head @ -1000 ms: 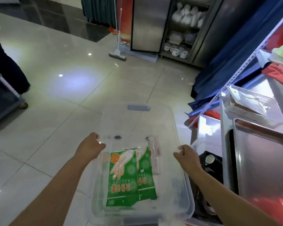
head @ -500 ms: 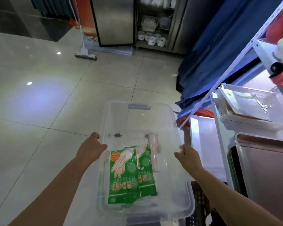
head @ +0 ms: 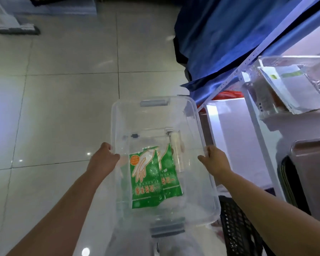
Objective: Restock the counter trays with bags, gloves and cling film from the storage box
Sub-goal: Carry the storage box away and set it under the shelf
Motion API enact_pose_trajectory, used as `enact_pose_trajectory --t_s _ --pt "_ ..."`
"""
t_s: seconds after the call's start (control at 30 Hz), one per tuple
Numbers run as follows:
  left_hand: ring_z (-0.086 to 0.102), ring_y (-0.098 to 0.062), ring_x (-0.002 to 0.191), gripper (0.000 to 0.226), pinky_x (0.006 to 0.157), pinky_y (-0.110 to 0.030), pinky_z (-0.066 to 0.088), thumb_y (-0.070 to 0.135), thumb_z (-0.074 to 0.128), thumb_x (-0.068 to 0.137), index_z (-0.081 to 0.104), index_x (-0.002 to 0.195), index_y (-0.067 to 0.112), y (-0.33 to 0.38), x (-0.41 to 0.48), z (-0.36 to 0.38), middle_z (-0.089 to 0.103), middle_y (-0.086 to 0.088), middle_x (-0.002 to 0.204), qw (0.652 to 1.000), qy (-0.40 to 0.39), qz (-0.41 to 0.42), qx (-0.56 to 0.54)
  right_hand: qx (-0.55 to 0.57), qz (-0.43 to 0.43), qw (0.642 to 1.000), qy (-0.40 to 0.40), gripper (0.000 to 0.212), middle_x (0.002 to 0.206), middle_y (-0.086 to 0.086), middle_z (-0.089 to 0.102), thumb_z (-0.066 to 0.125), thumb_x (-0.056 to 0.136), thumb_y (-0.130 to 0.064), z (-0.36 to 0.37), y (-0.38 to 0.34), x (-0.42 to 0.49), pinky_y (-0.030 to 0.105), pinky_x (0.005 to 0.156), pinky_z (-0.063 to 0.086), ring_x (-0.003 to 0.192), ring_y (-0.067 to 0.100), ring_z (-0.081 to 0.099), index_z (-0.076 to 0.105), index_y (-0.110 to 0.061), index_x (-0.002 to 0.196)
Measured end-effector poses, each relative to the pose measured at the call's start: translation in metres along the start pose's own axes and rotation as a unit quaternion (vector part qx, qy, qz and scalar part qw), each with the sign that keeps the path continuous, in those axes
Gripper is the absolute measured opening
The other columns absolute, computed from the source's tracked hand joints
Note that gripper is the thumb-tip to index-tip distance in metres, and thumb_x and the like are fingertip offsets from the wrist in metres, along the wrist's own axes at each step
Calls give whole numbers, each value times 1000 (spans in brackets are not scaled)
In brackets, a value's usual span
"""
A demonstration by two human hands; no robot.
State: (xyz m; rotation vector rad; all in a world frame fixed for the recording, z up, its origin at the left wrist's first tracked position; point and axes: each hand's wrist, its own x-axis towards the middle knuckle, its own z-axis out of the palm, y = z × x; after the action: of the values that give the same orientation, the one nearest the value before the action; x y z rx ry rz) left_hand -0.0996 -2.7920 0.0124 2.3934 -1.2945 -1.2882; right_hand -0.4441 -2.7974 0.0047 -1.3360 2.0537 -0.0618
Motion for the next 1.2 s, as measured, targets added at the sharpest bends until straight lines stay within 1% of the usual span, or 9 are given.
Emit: enact_pose_trajectory --t_s 0.27,0.33,0.47,0.63,0.77,0.9,0.97,1.07,1.2 --pt "64 -36 81 28 72 -40 50 18 52 86 42 109 6 -3 154 66 64 -18 96 993 -66 -13 95 2 60 998 -16 33 90 2 60 63 87 -24 79 15 126 27 69 44 76 17 56 52 -12 115" --pt "64 -34 78 25 72 -40 50 18 52 86 42 105 6 -9 190 89 64 -17 93 991 -76 -17 113 8 68 997 -22 32 88 2 60 62 87 -23 102 25 162 28 68 46 73 16 56 51 -12 116" --pt "64 -33 80 27 73 -39 48 20 52 87 41 107 5 -20 256 139 64 -16 94 987 -81 -13 141 16 71 997 -20 29 67 -9 53 60 87 -19 146 48 229 32 67 51 65 14 55 52 -13 114" --pt "61 -31 82 30 72 -36 45 22 54 88 42 110 6 -35 318 198 63 -16 95 989 -64 -3 132 31 76 996 -20 30 68 -7 52 61 87 -19 190 78 303 32 70 50 66 16 55 52 -13 115" --pt "64 -31 79 27 76 -41 51 20 56 87 43 108 9 -41 351 235 63 -13 92 994 -52 -8 93 40 74 996 -16 33 68 -5 52 58 87 -12 214 99 345 29 70 44 68 19 54 51 -11 119" --pt "64 -34 82 25 77 -49 54 19 55 85 42 105 13 -44 369 261 61 -12 89 996 -45 -26 66 27 70 997 -16 33 66 -7 50 55 90 -11 229 114 368 29 67 45 61 13 51 48 -12 123" --pt "63 -31 78 25 74 -43 53 18 54 85 42 106 13 -46 375 271 64 -11 86 996 -35 -23 79 22 73 997 -18 34 65 -8 50 54 90 -11 235 119 374 31 69 48 63 15 52 47 -13 124" --pt "59 -26 74 32 65 -32 40 17 54 86 43 114 7 -52 378 282 67 -11 85 994 -23 -8 102 19 79 997 -16 34 67 -8 51 52 91 -12 241 125 380 34 72 51 68 19 56 47 -14 125" --pt "59 -25 83 40 71 -29 37 15 53 87 41 123 2 -53 375 284 65 -13 97 994 -30 5 106 31 97 995 -22 37 75 -3 60 48 93 -12 243 127 380 31 71 51 69 15 58 45 -15 130"
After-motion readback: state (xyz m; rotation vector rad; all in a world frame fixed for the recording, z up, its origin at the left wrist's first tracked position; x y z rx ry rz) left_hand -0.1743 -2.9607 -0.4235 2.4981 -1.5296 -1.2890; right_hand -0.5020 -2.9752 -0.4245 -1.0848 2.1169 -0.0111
